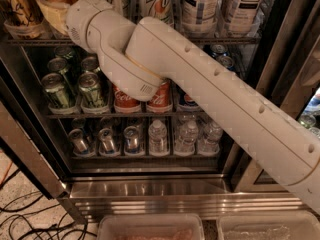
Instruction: Pick orange can from top shelf of fridge
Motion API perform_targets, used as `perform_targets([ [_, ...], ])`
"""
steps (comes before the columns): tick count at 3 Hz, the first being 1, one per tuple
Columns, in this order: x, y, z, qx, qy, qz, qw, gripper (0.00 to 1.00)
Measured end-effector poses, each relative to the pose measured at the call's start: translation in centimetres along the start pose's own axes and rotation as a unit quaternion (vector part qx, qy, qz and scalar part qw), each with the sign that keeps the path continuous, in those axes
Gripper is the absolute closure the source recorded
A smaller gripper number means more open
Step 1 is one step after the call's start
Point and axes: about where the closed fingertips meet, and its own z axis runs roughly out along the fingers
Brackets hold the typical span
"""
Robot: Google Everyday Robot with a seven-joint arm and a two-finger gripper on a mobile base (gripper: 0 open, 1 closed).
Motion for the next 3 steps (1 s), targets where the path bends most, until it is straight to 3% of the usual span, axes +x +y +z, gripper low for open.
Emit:
perform_targets([
  [2, -3.2, 1.2, -0.6, -0.017, -0.057, -0.036, 0.9976, 1.0],
  [3, -4.0, 2.5, -1.4, -0.034, -0.07, -0.048, 0.9958, 1.0],
])
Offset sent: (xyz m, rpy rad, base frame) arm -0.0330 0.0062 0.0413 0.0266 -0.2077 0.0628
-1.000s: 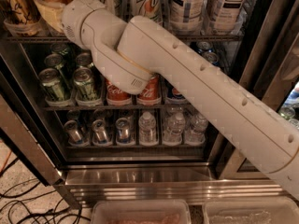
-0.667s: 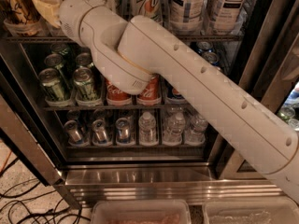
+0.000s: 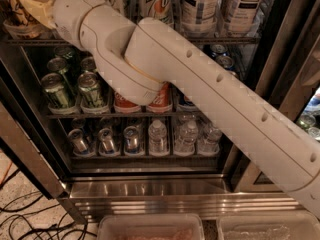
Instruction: Pick orange can from top shelf of fridge
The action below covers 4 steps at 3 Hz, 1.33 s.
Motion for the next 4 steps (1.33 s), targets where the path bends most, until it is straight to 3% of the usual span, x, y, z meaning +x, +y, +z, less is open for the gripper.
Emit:
perform_targets([
  [2, -0.1, 4.3, -3.3, -0.049, 0.008, -0.002, 0.9988, 1.0],
  [4, 2.0, 6.7, -7.5, -0.078, 0.046, 0.008, 0.9958, 1.0],
])
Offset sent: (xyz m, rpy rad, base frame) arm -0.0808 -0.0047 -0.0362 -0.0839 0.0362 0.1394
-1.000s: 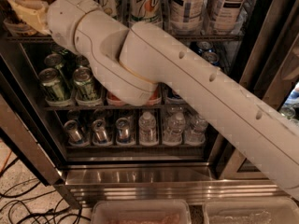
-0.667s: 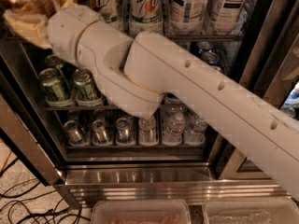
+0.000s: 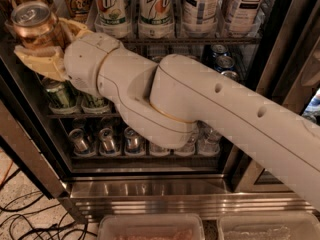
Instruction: Pick orange can from top shelf of fridge
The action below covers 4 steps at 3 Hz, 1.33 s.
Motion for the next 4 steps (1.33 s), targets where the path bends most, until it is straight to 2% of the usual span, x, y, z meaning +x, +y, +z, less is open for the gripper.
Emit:
perform_targets([
  [1, 1.4, 0.7, -1.8, -0.013, 0.023, 0.006, 0.9996, 1.0],
  [2, 3.1, 0.1, -4.3, -0.018, 0.048, 0.02, 0.9985, 1.0],
  [3, 4.3, -0.9, -8.7, -0.024, 0.073, 0.041, 0.9962, 1.0],
  [4, 4.3, -0.8, -8.8, -0.026, 0.073, 0.043, 0.9961, 1.0],
])
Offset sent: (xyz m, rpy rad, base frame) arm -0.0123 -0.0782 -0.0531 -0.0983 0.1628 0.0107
